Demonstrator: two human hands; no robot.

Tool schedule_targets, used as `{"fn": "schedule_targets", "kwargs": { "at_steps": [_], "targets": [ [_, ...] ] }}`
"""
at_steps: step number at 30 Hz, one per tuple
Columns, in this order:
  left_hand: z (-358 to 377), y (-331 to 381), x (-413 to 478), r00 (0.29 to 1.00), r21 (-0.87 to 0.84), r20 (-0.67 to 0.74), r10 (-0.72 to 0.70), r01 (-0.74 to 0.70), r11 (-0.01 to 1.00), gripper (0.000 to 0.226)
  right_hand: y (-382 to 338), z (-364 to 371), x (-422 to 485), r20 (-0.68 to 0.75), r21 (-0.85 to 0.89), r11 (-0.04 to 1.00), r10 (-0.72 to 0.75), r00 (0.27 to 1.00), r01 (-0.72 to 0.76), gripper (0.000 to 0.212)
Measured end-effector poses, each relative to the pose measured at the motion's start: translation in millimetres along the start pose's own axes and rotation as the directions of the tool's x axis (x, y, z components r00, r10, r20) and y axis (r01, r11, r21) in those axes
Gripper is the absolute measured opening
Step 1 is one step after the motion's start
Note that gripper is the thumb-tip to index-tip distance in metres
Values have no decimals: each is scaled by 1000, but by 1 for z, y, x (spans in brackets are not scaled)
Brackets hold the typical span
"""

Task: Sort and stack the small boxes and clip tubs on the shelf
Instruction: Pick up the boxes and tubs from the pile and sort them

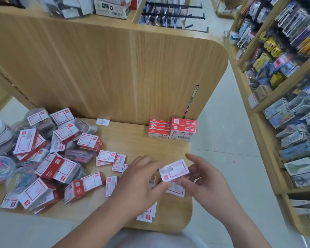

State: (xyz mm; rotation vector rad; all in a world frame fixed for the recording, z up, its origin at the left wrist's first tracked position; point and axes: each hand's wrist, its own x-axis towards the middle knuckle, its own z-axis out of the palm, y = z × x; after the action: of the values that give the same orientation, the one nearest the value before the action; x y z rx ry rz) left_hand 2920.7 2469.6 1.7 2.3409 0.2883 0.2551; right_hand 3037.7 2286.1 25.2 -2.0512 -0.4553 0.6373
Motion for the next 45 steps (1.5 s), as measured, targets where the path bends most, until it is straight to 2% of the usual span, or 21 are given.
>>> {"fn": "schedule_targets", "kwargs": {
  "at_steps": [2, 4, 6, 8, 10, 12, 13, 15, 17, 20, 22, 24, 25, 29, 32, 34, 36, 39, 45],
  "targets": [
    [-5, 7, -3, 987, -167, -92, -135, 118, 979, 29, -19, -1, 2, 68, 190, 982, 6, 998, -19, 26],
    [-6, 15, -6, 969, -210, -146, -201, 169, 963, 27, -35, 6, 1, 161, 274, 962, -25, 987, -20, 11],
    [-3, 19, -8, 972, -190, -140, -189, 161, 969, 27, -44, 16, 0, 156, 358, 933, -16, 988, -41, 10],
    [-2, 16, -10, 988, -155, -76, -134, 121, 980, 28, -48, 22, 2, 107, 403, 913, 20, 994, -62, 15],
    [-2, 9, -9, 993, -69, -88, -79, 74, 995, 27, -45, 20, 9, 112, 308, 950, 13, 994, -47, 17],
    [-7, 3, -4, 983, -75, -153, -101, 91, 993, 35, -37, 13, 17, 185, 51, 998, -42, 982, 33, 18],
    [-10, 1, 0, 980, -87, -167, -110, 96, 992, 39, -34, 11, 22, 217, -121, 985, -93, 972, 122, 19],
    [-16, -1, 9, 988, -76, -134, -74, 64, 995, 31, -29, 12, 33, 267, -414, 859, -202, 942, 302, 21],
    [-17, -6, 18, 992, -66, -117, -40, 32, 997, 16, -29, 18, 43, 281, -538, 752, -266, 922, 381, 24],
    [-17, -21, 32, 990, -100, -105, -95, 84, 991, 13, -26, 27, 56, 193, -504, 761, -361, 912, 408, 24],
    [-15, -35, 44, 987, -128, -56, -150, 141, 982, 14, -22, 29, 64, 48, -380, 851, -374, 926, 363, 17],
    [-14, -49, 56, 980, -153, -32, -195, 188, 970, 12, -19, 31, 71, -65, -236, 952, -216, 974, 195, 12],
    [-13, -56, 61, 978, -154, -30, -208, 202, 967, 11, -16, 33, 73, -80, -225, 966, -147, 986, 126, 9],
    [-9, -71, 79, 974, -144, -69, -218, 206, 968, 11, -4, 42, 84, -93, -302, 951, -92, 991, 60, 12],
    [-5, -75, 87, 957, -117, -139, -253, 238, 964, 17, -1, 48, 93, -96, -408, 910, -128, 987, 78, 13],
    [-2, -76, 90, 960, -93, -153, -234, 222, 971, 11, 1, 53, 96, -101, -464, 880, -163, 981, 99, 10],
    [-1, -77, 94, 971, -28, -155, -184, 182, 983, 7, 3, 56, 98, -124, -475, 874, -179, 976, 101, 11],
    [0, -74, 98, 979, 77, -157, -130, 144, 987, 15, 5, 57, 102, -160, -466, 881, -179, 971, 85, 19],
    [2, -75, 97, 983, 95, -166, -84, 100, 990, 10, 2, 56, 105, -156, -497, 861, -212, 965, 109, 14]
  ]
}}
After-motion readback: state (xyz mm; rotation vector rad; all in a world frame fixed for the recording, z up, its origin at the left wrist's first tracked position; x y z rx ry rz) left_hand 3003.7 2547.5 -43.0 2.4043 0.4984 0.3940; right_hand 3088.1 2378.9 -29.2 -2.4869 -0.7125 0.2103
